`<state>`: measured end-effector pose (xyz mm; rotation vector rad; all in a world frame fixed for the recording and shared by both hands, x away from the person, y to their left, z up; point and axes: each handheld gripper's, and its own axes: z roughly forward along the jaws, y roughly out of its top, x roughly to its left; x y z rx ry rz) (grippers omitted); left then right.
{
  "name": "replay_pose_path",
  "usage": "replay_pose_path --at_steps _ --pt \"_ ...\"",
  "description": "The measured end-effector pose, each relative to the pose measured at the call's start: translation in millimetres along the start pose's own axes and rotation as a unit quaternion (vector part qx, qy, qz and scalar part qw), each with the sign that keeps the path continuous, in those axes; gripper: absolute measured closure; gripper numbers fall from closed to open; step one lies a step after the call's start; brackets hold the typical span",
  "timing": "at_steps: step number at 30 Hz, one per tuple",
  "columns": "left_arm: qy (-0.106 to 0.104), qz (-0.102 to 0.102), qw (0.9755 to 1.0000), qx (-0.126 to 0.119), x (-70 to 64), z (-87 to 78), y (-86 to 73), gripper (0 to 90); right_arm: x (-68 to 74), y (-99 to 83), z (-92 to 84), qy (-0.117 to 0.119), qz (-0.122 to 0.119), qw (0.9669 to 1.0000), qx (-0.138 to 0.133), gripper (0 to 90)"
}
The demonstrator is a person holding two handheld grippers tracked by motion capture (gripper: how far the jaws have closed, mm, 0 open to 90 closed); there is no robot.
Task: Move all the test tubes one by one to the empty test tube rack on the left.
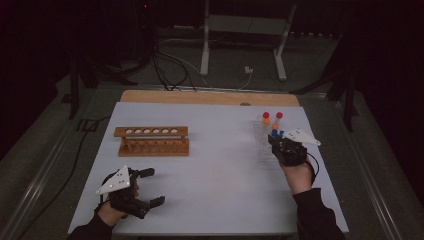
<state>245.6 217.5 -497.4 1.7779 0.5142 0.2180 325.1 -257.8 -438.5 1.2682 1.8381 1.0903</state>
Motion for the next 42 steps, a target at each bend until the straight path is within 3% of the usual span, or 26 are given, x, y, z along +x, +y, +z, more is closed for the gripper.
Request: replay_pose_path --at_steps 10,17,23,26,31,42 --pt "-0.001 -0.001 1.0 0.002 0.1 0.4 -0.2 0.4 5.5 11.8 -15.9 0.0 -0.018 0.9995 -0.027 77.2" --pt "-0.003 0.0 1.0 0.003 -0.2 0.6 0.3 0.5 16.6 15.7 -20.3 0.028 -0.024 0.9989 -0.03 77.1" --pt "-0.003 -0.001 1.0 0.007 -0.9 1.7 0.4 0.4 32.4 11.5 -15.9 0.064 -0.039 0.9971 -0.015 77.1" --pt "-0.003 0.0 0.9999 0.011 -1.2 2.5 0.5 0.4 42.9 6.8 -11.6 0.085 -0.054 0.9949 -0.003 77.1" --pt "-0.007 -0.011 0.9999 0.009 -0.5 5.0 2.6 0.4 50.5 2.2 -7.6 0.101 -0.059 0.9931 0.008 77.1" --pt "-0.022 0.002 0.9996 0.019 -3.3 20.8 22.4 0.4 70.7 -8.1 -6.2 0.151 -0.067 0.9859 0.025 77.1"
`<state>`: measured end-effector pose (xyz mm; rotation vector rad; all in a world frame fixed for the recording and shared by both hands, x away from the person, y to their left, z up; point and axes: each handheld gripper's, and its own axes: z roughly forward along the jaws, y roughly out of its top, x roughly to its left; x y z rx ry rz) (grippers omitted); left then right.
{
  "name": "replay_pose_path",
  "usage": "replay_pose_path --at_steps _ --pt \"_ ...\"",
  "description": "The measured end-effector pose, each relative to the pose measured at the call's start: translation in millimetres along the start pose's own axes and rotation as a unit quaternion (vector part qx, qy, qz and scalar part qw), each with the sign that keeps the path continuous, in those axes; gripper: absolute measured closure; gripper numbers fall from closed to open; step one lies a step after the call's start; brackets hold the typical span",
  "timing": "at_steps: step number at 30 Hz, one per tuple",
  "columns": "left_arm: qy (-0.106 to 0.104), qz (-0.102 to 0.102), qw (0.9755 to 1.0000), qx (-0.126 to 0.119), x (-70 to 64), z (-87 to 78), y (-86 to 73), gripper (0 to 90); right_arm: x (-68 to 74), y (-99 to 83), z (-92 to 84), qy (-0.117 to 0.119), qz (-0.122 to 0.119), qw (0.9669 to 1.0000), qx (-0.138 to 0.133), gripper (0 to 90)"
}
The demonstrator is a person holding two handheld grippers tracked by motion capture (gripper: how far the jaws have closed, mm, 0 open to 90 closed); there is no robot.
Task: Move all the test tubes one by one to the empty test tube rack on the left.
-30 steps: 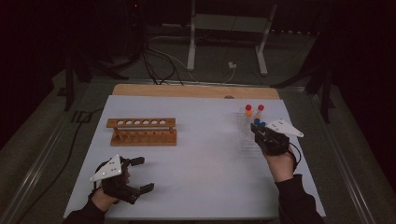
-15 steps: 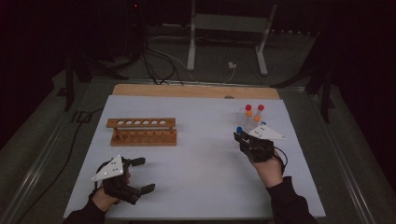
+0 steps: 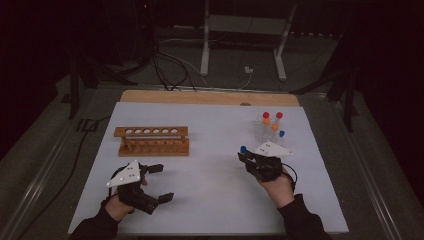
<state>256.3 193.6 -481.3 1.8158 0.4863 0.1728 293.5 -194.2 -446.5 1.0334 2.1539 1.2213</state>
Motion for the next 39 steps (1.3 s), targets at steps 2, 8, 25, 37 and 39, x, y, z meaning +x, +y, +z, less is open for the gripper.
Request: replay_pose_path --at_steps 2,8,25,37,39 --pt "-0.004 -0.001 1.0 0.005 -0.6 4.1 5.3 0.5 2.8 -0.5 -0.1 0.006 -0.003 1.0 0.001 77.2" --pt "-0.028 -0.008 0.9996 0.007 -1.5 15.0 19.8 0.4 10.7 -1.7 -0.5 0.02 -0.011 0.9997 0.001 77.1" --pt "-0.052 0.004 0.9986 0.012 -8.2 49.1 56.3 0.5 37.2 -1.8 1.9 0.07 -0.041 0.9967 0.004 77.1" --pt "-0.066 0.017 0.9976 0.016 -11.4 76.3 78.2 6.8 45.3 -0.6 1.4 0.09 -0.046 0.9949 0.003 77.2" --pt "-0.061 0.022 0.9977 0.02 -12.0 80.7 80.5 8.4 46.1 -0.6 1.5 0.092 -0.048 0.9946 0.003 77.1"
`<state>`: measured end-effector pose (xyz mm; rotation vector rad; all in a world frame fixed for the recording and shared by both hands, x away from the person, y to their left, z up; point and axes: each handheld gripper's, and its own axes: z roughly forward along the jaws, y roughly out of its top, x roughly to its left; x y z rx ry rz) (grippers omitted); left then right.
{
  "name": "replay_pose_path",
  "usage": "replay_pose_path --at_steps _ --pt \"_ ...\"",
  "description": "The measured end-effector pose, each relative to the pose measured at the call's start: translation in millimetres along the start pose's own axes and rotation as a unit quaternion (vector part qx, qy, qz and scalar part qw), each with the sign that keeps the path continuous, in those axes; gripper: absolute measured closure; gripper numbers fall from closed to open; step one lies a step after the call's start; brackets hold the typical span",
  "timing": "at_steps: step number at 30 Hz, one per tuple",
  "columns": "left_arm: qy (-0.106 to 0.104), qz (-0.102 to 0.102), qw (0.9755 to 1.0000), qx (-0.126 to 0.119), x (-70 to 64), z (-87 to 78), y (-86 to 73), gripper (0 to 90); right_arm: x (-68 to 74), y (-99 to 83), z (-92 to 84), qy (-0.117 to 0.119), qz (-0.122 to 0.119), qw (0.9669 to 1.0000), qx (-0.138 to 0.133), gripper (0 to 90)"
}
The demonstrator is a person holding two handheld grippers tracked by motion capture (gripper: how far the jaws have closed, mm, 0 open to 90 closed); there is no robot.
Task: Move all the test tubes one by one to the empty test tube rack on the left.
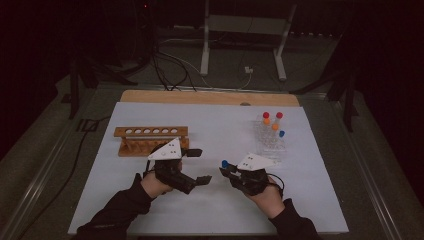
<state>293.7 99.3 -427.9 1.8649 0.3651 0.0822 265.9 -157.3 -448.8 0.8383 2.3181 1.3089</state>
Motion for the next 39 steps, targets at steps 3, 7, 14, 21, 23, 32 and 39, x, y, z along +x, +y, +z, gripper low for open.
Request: replay_pose_path --at_steps 3,7,14,21,23,32,39 --pt "0.004 0.001 1.0 -0.001 0.5 4.9 3.0 16.1 1.1 0.1 0.2 0.004 -0.001 1.0 0.0 77.2" --pt "0.008 0.008 0.9999 0.003 0.2 11.4 5.9 23.1 1.9 0.5 0.1 0.006 0.0 1.0 0.0 77.2" --pt "0.012 0.018 0.9997 0.009 -0.9 23.0 8.9 36.2 3.3 1.2 0.2 0.01 -0.002 0.9999 0.0 77.1" --pt "0.013 0.033 0.9992 0.017 -4.0 33.3 10.7 51.7 3.7 1.5 0.1 0.011 -0.003 0.9999 0.0 77.2" --pt "0.017 0.035 0.9991 0.02 -4.5 35.3 11.0 53.5 3.8 1.6 0.1 0.011 -0.003 0.9999 0.0 77.2" --pt "0.021 0.04 0.9986 0.027 -3.8 40.7 9.1 68.9 4.2 2.0 -1.0 0.012 -0.003 0.9999 -0.003 77.1" --pt "0.015 0.046 0.9984 0.029 -3.9 42.9 7.8 75.5 3.0 2.5 -1.6 0.011 0.0 0.9999 -0.003 77.1"
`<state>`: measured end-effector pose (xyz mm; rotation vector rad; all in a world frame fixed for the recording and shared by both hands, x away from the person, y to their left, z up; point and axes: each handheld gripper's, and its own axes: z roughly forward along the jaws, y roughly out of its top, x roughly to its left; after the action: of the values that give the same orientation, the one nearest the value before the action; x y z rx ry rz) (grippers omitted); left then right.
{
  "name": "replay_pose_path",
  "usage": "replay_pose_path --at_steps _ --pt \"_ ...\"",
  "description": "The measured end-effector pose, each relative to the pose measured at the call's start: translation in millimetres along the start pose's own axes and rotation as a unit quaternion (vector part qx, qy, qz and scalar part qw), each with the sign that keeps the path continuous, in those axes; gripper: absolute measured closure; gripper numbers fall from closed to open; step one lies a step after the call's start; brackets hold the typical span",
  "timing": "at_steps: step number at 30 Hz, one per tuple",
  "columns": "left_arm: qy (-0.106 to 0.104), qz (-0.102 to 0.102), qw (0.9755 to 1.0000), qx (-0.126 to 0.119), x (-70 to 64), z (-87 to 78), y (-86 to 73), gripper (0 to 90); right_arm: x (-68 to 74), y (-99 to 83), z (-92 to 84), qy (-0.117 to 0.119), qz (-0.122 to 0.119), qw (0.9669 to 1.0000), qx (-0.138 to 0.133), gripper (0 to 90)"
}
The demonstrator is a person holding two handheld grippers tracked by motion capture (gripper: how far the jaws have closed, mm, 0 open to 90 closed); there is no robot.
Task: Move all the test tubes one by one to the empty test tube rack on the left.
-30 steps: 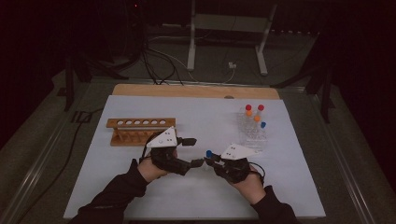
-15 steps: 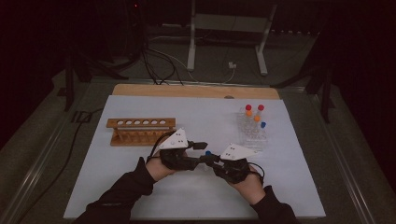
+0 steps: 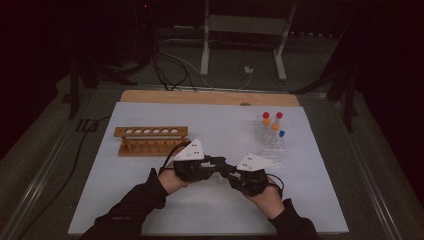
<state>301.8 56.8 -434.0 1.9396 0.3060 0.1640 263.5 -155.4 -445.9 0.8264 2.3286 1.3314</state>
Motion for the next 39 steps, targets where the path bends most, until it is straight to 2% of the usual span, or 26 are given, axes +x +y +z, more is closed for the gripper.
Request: replay_pose_path --at_steps 12,15,16,18,19,20,28,29,33,36,39 --pt "0.007 0.013 0.9999 0.002 -0.7 -0.2 1.8 77.6 -0.8 -0.1 0.0 0.001 0.008 1.0 -0.005 76.1" --pt "0.01 0.012 0.9999 -0.001 0.5 -1.7 2.7 77.6 -1.3 -0.4 1.2 0.004 0.012 0.9999 -0.003 68.0" --pt "0.012 0.012 0.9999 -0.002 1.3 -2.6 3.1 77.6 -1.5 -0.8 2.0 0.006 0.014 0.9999 -0.002 61.2" --pt "0.016 0.008 0.9998 -0.004 3.6 -5.1 4.0 77.6 -1.5 -1.0 2.0 0.005 0.014 0.9999 -0.003 59.5" --pt "0.018 0.01 0.9998 -0.005 4.7 -6.6 4.5 77.6 -1.5 -0.5 1.9 0.004 0.017 0.9998 -0.004 53.2" --pt "0.019 0.008 0.9998 -0.007 6.0 -8.2 5.0 77.6 -1.5 -0.5 1.9 0.004 0.017 0.9998 -0.004 53.2" --pt "0.04 -0.002 0.9991 -0.016 17.9 -24.2 11.0 77.6 -5.1 1.1 0.5 0.006 0.027 0.9994 -0.022 26.0" --pt "0.045 -0.001 0.9989 -0.016 19.7 -26.5 11.9 77.6 -5.1 1.1 0.5 0.006 0.027 0.9994 -0.022 26.0" --pt "0.062 -0.005 0.9978 -0.023 27.6 -37.4 15.7 77.6 -7.2 1.1 -1.8 0.016 0.025 0.9992 -0.029 14.1" --pt "0.073 -0.008 0.9969 -0.026 33.9 -45.3 18.4 77.6 -7.9 1.0 -3.8 0.015 0.027 0.999 -0.032 12.3" --pt "0.083 -0.013 0.996 -0.031 39.8 -52.2 19.9 77.6 -9.2 0.9 -5.2 0.023 0.032 0.9987 -0.034 4.2"
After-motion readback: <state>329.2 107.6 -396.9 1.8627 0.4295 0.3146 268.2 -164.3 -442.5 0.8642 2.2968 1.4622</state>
